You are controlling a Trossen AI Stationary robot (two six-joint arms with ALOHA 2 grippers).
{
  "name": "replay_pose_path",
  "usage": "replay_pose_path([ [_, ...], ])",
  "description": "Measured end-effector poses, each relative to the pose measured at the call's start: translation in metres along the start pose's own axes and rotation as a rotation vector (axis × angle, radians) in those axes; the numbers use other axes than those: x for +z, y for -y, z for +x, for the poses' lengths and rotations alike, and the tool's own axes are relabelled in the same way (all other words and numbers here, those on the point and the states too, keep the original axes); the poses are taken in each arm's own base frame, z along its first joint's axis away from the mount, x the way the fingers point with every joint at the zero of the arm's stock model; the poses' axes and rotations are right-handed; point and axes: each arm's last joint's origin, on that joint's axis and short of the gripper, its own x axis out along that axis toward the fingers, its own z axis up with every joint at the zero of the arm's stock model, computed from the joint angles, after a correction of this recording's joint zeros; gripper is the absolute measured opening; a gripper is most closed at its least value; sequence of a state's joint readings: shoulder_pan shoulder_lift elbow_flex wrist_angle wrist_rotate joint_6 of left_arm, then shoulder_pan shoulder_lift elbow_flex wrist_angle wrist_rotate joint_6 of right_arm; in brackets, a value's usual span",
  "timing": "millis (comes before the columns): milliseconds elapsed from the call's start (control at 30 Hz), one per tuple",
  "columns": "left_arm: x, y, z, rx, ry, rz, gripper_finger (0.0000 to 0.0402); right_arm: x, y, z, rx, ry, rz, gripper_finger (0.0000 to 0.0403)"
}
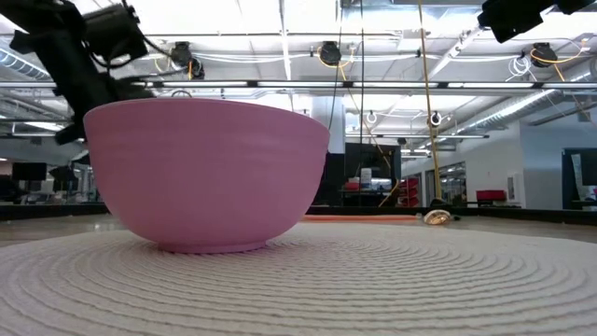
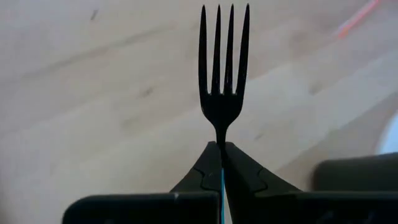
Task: Pick & Place Utensil
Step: Put the blue fork in the pink bowl
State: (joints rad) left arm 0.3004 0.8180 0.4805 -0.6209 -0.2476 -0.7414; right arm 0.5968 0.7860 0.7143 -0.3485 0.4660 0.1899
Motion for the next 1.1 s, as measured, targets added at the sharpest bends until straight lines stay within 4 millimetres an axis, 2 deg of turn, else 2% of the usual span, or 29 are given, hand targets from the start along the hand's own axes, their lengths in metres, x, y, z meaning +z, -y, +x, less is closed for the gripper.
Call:
replay_pose_path([
  [133, 0.008, 0.003, -0.011, -0.094, 0.112, 0.004, 0.0, 0.0, 0.0, 0.0, 0.0, 0.0, 0.0, 0.013],
  [467, 0.022, 0.007, -0.032, -0.176, 0.307, 0.074, 0.0, 0.0, 0.0, 0.0, 0.0, 0.0, -0.004, 0.013],
  [533, 0.03, 0.011, -0.043, -0.185, 0.345, 0.098, 0.0, 0.0, 0.0, 0.0, 0.0, 0.0, -0.011, 0.013],
  [700, 0.059, 0.022, -0.085, -0.224, 0.469, 0.158, 0.0, 0.0, 0.0, 0.0, -0.001, 0.0, -0.016, 0.013],
  [800, 0.073, 0.03, -0.108, -0.252, 0.521, 0.214, 0.0, 0.0, 0.0, 0.0, -0.002, 0.0, -0.016, 0.013],
  [900, 0.082, 0.044, -0.123, -0.281, 0.533, 0.301, 0.0, 0.0, 0.0, 0.0, -0.003, 0.001, -0.018, 0.013],
  [1000, 0.087, 0.06, -0.128, -0.282, 0.517, 0.39, 0.0, 0.0, 0.0, 0.0, -0.003, 0.001, -0.019, 0.013],
  [1100, 0.087, 0.079, -0.125, -0.277, 0.477, 0.497, 0.0, 0.0, 0.0, 0.0, -0.003, 0.001, -0.019, 0.013],
])
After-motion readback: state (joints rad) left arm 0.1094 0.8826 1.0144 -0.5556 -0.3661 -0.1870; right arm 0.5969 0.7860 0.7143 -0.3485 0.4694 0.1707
